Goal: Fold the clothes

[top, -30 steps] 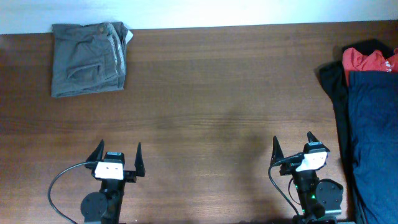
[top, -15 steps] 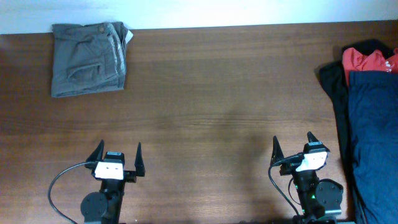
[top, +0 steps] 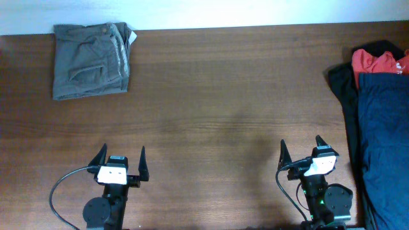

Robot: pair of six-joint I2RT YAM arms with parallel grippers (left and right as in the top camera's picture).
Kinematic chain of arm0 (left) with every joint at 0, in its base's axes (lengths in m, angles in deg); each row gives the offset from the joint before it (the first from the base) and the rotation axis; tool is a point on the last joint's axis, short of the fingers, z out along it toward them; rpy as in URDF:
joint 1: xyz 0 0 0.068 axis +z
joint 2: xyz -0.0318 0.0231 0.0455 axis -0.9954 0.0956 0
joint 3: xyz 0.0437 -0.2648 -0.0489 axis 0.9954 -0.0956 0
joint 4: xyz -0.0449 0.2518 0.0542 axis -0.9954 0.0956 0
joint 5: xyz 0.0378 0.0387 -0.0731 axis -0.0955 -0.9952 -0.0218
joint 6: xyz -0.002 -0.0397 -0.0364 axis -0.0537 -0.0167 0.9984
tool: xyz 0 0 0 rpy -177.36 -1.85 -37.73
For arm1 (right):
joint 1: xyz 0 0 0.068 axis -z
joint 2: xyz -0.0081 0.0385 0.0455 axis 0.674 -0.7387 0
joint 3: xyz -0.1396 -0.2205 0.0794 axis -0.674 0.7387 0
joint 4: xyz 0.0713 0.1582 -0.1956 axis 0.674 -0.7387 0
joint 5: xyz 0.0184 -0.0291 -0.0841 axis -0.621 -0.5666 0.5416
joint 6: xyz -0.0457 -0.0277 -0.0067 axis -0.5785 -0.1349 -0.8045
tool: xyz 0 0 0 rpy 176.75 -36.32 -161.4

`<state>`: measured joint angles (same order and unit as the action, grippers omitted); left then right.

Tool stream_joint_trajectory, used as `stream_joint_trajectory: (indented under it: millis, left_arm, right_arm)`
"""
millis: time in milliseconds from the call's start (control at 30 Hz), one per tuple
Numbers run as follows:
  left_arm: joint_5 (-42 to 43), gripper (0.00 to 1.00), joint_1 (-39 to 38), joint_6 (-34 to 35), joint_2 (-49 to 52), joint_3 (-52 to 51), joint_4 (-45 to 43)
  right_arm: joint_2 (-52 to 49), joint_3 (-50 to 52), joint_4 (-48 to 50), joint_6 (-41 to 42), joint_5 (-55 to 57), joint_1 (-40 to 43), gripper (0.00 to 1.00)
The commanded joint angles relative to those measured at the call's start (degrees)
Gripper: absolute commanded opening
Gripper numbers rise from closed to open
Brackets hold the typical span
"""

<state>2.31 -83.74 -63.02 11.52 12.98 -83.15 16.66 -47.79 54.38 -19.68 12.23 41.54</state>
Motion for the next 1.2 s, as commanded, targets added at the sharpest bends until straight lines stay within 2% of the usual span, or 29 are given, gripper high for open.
stream_joint_trajectory:
  millis: [0, 1000, 1100, 1167]
  left_arm:
    - [-0.63, 0.99, 0.24, -1.14, -0.55, -0.46, 0.04]
    - [-0.63, 0.99, 0.24, -1.14, -0.55, -0.44, 0.04]
    - [-0.61, 0.99, 0.24, -1.14, -0.55, -0.46, 0.04]
    - [-0.63, 0.99, 0.24, -1.14, -0.55, -0.46, 0.04]
  right_arm:
    - [0.59, 0.37, -0.04, 0.07, -0.96, -0.28, 0.99]
    - [0.59, 0.37, 0.35, 0.11, -1.05, -0.28, 0.99]
    - [0.57, 0.37, 0.24, 4.96, -6.05, -0.28, 0.99]
    - [0.52, 0.37, 0.63, 11.85, -11.13, -0.28, 0.99]
